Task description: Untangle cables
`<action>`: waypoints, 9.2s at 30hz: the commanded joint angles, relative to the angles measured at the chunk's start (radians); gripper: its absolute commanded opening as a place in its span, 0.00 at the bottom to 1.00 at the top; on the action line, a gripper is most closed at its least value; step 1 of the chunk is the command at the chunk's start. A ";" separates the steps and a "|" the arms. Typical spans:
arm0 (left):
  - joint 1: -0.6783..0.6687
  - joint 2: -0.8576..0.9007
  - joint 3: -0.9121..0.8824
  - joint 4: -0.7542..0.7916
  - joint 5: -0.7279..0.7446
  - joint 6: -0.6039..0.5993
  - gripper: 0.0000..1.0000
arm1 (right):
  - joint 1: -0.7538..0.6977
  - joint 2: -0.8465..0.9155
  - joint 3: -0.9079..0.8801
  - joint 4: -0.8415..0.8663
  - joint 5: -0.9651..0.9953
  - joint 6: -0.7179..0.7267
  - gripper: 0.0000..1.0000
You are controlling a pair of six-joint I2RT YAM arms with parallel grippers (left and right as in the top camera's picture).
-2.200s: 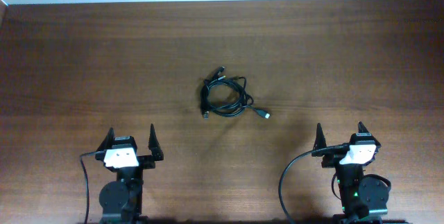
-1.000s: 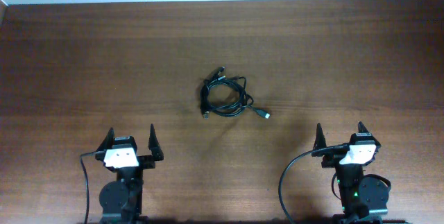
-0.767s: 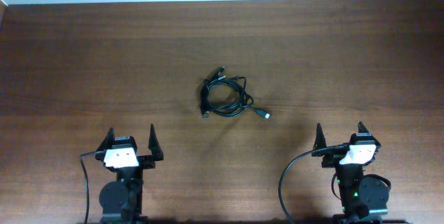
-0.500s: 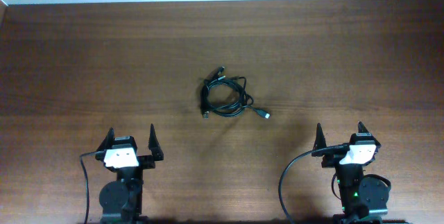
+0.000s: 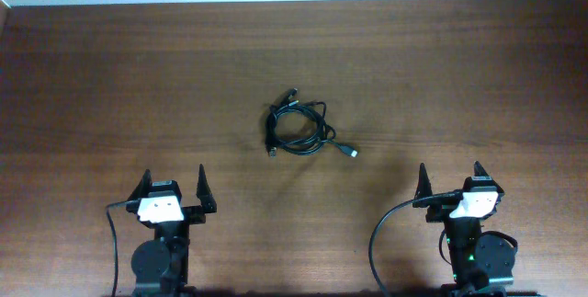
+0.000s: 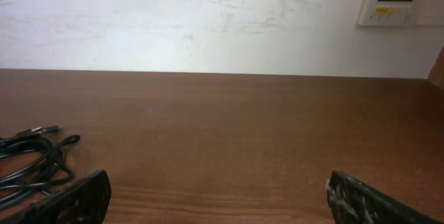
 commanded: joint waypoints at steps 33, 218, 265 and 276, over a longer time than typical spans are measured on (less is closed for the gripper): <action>-0.090 1.104 1.726 -1.131 0.388 0.142 0.99 | 0.012 0.776 1.238 -0.908 -0.440 0.050 0.99; -0.494 2.046 3.126 -1.402 0.222 0.185 0.02 | 0.558 1.600 2.019 -1.329 -0.231 -0.362 0.89; -0.492 1.814 3.080 -1.415 -0.199 0.182 0.03 | 0.357 1.600 1.970 -1.044 -0.396 -0.349 0.04; -0.492 1.815 3.018 -1.387 -0.215 0.182 0.02 | 0.375 1.589 1.970 -1.060 -0.361 -0.346 0.04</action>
